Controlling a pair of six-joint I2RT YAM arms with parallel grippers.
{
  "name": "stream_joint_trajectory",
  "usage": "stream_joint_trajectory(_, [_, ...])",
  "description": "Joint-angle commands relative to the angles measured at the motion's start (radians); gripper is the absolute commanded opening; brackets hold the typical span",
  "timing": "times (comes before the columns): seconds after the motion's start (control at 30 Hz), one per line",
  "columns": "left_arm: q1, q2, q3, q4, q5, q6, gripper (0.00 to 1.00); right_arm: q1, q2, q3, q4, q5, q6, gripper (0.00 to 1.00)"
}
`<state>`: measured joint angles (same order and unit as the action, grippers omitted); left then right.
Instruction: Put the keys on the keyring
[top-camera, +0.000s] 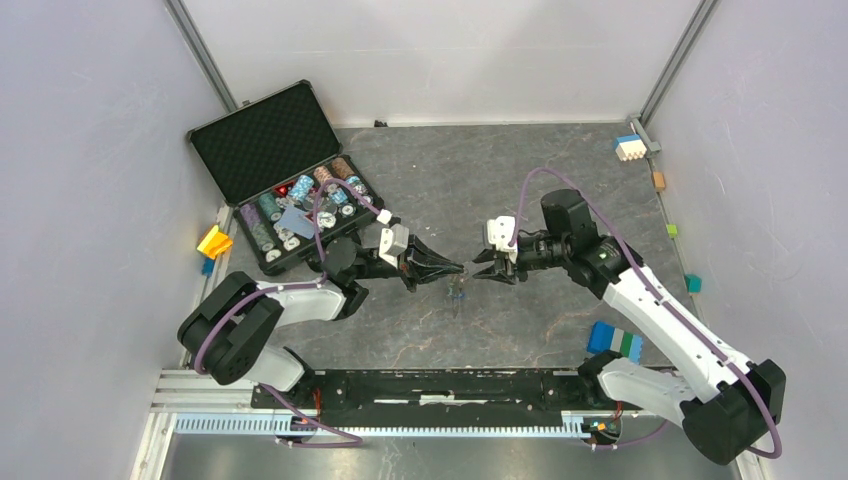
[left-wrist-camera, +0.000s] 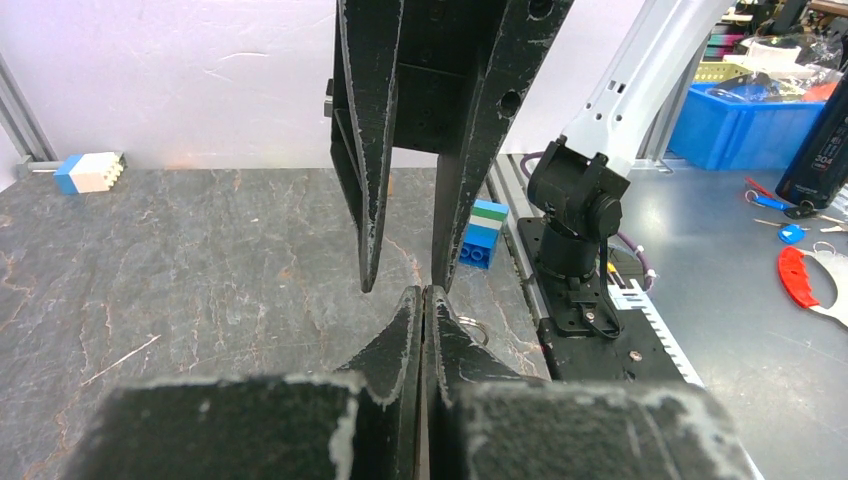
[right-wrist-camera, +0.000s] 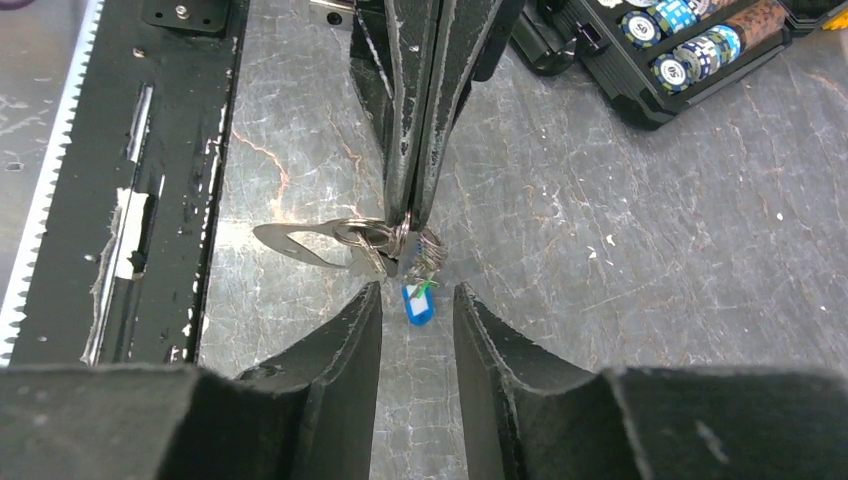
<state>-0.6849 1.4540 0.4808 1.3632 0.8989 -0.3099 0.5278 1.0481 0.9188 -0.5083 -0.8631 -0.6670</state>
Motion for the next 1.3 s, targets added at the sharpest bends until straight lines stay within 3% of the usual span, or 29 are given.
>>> stream_joint_trajectory(0.0, [0.001,-0.023,0.003,0.038,-0.006,0.028,0.02,-0.003,-0.007,0.005,0.053,-0.068,0.027,0.37])
stream_joint_trajectory(0.37, [0.001,-0.021,0.004,0.04,-0.001,0.023,0.02,-0.003,0.058,0.003,0.089,-0.148,0.063,0.27])
stream_joint_trajectory(0.6, [0.001,-0.015,0.007,0.043,-0.002,0.026,0.02,-0.004,0.065,-0.014,0.123,-0.163,0.092,0.15])
stream_joint_trajectory(0.77, [0.001,-0.016,0.005,0.042,-0.006,0.029,0.02,-0.003,0.079,-0.026,0.143,-0.174,0.111,0.13])
stream_joint_trajectory(0.9, [0.001,-0.021,0.002,0.039,-0.006,0.035,0.02,-0.003,0.084,-0.018,0.128,-0.155,0.102,0.0])
stream_joint_trajectory(1.03, [0.001,-0.034,0.006,-0.02,0.012,0.097,0.02,-0.002,0.083,0.032,0.055,-0.066,0.065,0.0])
stream_joint_trajectory(1.27, [0.003,-0.144,0.105,-0.552,0.028,0.46,0.39,0.104,0.12,0.153,-0.125,0.216,-0.002,0.0])
